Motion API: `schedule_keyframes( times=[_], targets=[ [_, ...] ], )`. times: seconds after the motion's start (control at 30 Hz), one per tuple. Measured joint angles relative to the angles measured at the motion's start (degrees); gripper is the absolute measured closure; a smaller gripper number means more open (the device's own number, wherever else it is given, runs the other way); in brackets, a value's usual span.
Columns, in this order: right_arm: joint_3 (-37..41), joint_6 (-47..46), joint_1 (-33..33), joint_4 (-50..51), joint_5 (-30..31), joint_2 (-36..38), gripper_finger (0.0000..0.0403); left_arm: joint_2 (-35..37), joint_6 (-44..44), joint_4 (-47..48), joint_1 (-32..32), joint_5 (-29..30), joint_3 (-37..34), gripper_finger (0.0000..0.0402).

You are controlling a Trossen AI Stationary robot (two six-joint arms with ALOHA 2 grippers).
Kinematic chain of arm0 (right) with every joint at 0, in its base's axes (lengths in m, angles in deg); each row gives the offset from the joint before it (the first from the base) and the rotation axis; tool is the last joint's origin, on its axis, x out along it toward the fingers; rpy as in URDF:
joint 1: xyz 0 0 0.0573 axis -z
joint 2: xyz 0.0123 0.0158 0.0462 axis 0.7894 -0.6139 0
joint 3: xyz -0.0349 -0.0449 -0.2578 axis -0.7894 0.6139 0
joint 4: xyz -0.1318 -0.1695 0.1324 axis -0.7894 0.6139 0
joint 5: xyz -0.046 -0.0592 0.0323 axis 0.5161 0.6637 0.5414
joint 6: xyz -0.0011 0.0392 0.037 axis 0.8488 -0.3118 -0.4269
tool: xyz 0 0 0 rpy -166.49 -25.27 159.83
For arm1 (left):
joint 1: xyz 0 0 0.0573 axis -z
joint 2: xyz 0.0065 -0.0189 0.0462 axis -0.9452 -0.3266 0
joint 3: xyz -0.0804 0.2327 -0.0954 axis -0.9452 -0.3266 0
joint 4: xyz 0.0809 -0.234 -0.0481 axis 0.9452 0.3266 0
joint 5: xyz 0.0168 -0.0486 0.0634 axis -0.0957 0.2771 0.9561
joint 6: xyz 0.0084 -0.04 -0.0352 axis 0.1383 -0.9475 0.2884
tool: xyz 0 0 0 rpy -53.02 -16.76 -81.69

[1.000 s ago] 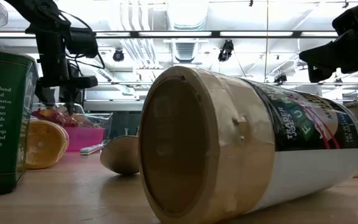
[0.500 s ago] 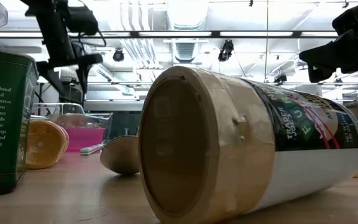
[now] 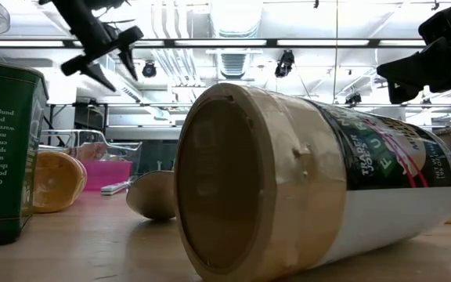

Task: Pick & Place Food Item
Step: Put the yellow noodle pack into the clear bin

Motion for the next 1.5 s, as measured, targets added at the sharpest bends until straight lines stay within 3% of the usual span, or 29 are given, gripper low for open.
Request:
schedule_keyframes(
  times=[0.17,0.63,0.93,1.27,1.5],
  targets=[
    [0.0,0.0,0.0,0.0,0.0,0.0,0.0393,-0.8,2.3,-7.8,0.2,-4.6,-1.0,0.0109],
    [0.0,0.0,0.0,0.0,0.0,0.0,0.0393,0.1,20.6,-30.0,0.2,-24.4,-4.7,0.0109],
    [0.0,0.0,0.0,0.0,0.0,0.0,0.0393,8.1,30.9,-30.5,0.2,-24.7,-4.7,0.0109],
    [0.0,0.0,0.0,0.0,0.0,0.0,0.0393,18.3,40.8,-25.0,0.2,-24.5,-4.7,0.0109],
    [0.0,0.0,0.0,0.0,0.0,0.0,0.0393,20.3,41.5,-24.3,0.2,-23.8,-4.7,0.0109]
  ],
)
